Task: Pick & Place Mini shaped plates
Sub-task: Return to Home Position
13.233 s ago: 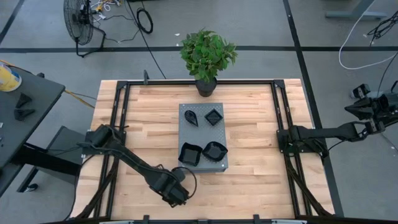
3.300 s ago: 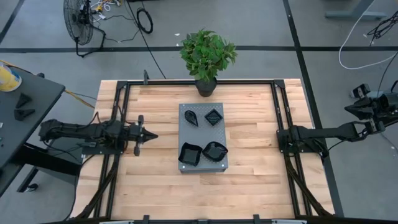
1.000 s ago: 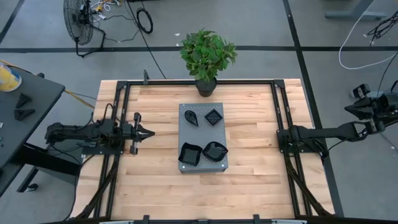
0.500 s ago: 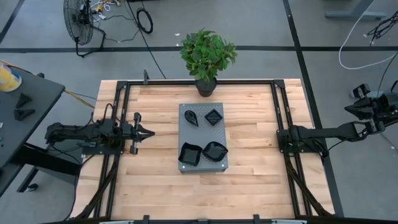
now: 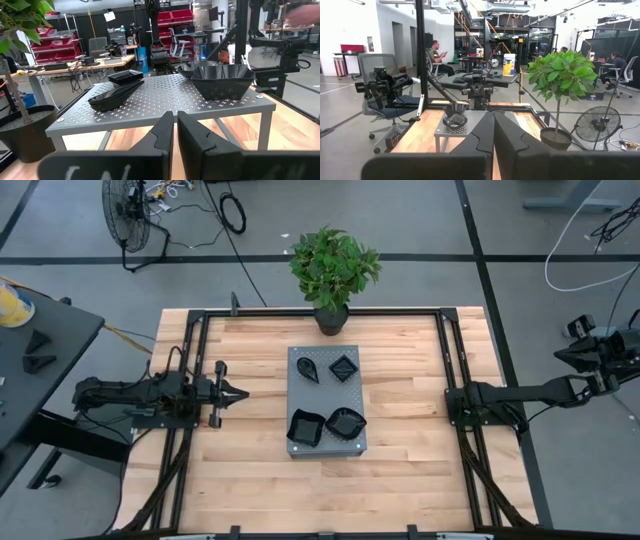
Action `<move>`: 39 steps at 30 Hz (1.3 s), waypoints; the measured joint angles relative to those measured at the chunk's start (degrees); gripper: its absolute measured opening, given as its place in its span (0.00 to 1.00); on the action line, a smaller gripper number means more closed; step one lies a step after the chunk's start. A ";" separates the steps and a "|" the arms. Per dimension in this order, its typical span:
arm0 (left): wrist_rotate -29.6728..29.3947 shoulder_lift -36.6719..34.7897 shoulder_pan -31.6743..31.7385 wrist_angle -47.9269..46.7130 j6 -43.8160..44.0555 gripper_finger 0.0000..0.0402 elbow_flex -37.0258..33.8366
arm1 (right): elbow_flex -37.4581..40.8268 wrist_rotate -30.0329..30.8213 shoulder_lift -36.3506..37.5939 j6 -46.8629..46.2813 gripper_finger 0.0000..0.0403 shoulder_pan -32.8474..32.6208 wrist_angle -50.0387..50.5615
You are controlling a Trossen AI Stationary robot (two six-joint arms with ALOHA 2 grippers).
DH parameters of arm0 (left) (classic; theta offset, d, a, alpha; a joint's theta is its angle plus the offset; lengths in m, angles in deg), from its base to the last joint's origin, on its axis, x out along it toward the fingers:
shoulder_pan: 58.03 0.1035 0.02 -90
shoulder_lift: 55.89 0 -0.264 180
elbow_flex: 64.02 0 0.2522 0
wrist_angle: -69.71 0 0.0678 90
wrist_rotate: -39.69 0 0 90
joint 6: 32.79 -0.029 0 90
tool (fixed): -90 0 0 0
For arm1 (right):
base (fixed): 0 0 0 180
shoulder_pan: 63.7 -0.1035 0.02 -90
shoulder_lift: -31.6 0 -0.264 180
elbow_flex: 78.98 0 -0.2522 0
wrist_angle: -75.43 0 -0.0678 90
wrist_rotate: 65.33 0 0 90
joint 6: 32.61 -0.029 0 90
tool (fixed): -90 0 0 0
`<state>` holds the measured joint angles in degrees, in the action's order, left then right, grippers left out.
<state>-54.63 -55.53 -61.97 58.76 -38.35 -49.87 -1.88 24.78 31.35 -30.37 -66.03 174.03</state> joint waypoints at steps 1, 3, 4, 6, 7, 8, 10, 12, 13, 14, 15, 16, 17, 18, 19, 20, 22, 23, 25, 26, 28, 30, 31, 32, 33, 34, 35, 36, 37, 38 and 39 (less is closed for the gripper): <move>0.00 0.00 0.02 0.00 0.00 0.07 0.00 | 0.00 -0.01 0.00 0.01 0.04 -0.01 0.01; 0.00 0.00 0.01 0.02 0.00 0.07 0.00 | 0.00 0.01 0.00 0.02 0.04 -0.02 0.02; 0.00 0.00 0.01 0.02 0.00 0.07 0.01 | 0.00 0.01 0.02 0.00 0.04 -0.02 0.02; 0.00 0.00 0.00 0.04 0.00 0.07 0.02 | 0.01 0.00 0.00 0.00 0.04 -0.01 0.01; 0.00 0.00 0.02 0.04 0.00 0.07 0.02 | 0.00 0.00 0.00 0.00 0.04 0.00 0.02; 0.00 0.00 0.00 0.04 0.00 0.07 0.02 | 0.00 0.00 0.01 0.01 0.04 -0.01 0.01; 0.00 0.00 0.01 0.04 0.00 0.07 0.02 | 0.02 -0.01 0.01 0.00 0.04 -0.04 0.01; 0.00 0.00 0.00 0.07 0.00 0.07 0.02 | 0.00 0.01 0.00 0.00 0.04 -0.35 0.02; 0.00 0.00 0.01 0.07 0.02 0.07 0.02 | 0.02 -0.01 0.00 -0.05 0.04 -0.39 0.00; 0.01 0.00 0.01 0.07 0.00 0.07 0.02 | 0.26 0.01 0.00 -0.18 0.04 -0.39 -0.06; 0.00 0.00 0.01 0.07 0.02 0.07 0.02 | 0.71 0.02 0.00 -0.20 0.04 -0.39 -0.50; 0.00 0.00 0.01 0.07 0.02 0.07 0.02 | 1.29 0.01 0.02 -0.18 0.04 -0.39 -1.54; 0.00 0.00 0.00 0.07 0.02 0.07 0.02 | 1.99 0.01 0.01 0.15 0.04 -0.39 -2.90; 0.02 0.00 0.00 0.07 0.02 0.07 0.02 | 2.94 0.01 0.02 0.61 0.04 -0.39 -4.47; 0.01 0.00 0.01 0.08 0.02 0.07 0.02 | 4.24 0.02 0.02 1.30 0.04 -0.39 -6.71; 0.02 0.00 0.00 0.09 0.05 0.07 0.02 | 5.67 0.01 0.02 2.12 0.04 -0.39 -9.28; 0.02 0.00 0.00 0.09 0.05 0.07 0.02 | 8.49 0.03 0.00 3.38 0.04 -0.39 -12.49; 0.02 0.00 0.02 0.09 0.05 0.07 0.02 | 10.01 0.03 0.00 3.90 0.04 -0.39 -14.18; 0.02 0.00 0.00 0.09 0.05 0.07 0.02 | 13.65 0.03 0.00 4.24 0.04 -0.39 -18.38; 0.02 0.00 0.00 0.09 0.05 0.07 0.02 | 15.52 0.02 0.00 4.26 0.04 -0.39 -20.05; 0.02 0.00 0.00 0.09 0.05 0.07 0.02 | 19.46 0.03 0.00 4.26 0.04 -0.39 -24.53; 0.02 0.00 0.00 0.09 0.05 0.07 0.02 | 23.45 0.02 0.00 4.28 0.04 -0.39 -27.92; 0.02 0.00 0.02 0.09 0.05 0.07 0.02 | 25.48 0.03 0.00 4.28 0.04 -0.39 -29.71; 0.02 0.00 0.00 0.09 0.05 0.07 0.02 | 27.54 0.03 0.00 4.28 0.04 -0.39 -31.50; 0.02 0.00 0.00 0.09 0.05 0.07 0.02 | 29.42 0.01 0.00 4.28 0.04 -0.39 -33.23; 0.02 0.00 0.02 0.09 0.05 0.07 0.02 | 31.55 0.01 0.00 4.28 0.04 -0.39 -35.27; 0.04 0.00 0.00 0.09 0.05 0.07 0.02 | 33.47 0.03 0.00 4.28 0.04 -0.39 -37.25; 0.02 0.00 0.00 0.09 0.05 0.07 0.02 | 35.34 0.03 0.00 4.28 0.04 -0.39 -39.06; 0.02 0.00 0.00 0.09 0.05 0.07 0.02 | 37.31 0.03 0.00 4.28 0.04 -0.39 -40.94; 0.03 0.00 0.00 0.09 0.05 0.07 0.02 | 39.15 0.03 0.00 4.28 0.04 -0.39 -42.72; 0.03 0.00 0.00 0.09 0.07 0.07 0.02 | 40.95 0.03 0.00 4.27 0.04 -0.39 -44.43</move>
<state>-54.59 -55.53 -61.97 58.84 -38.29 -49.85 39.07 24.81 31.35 -26.10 -66.43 129.59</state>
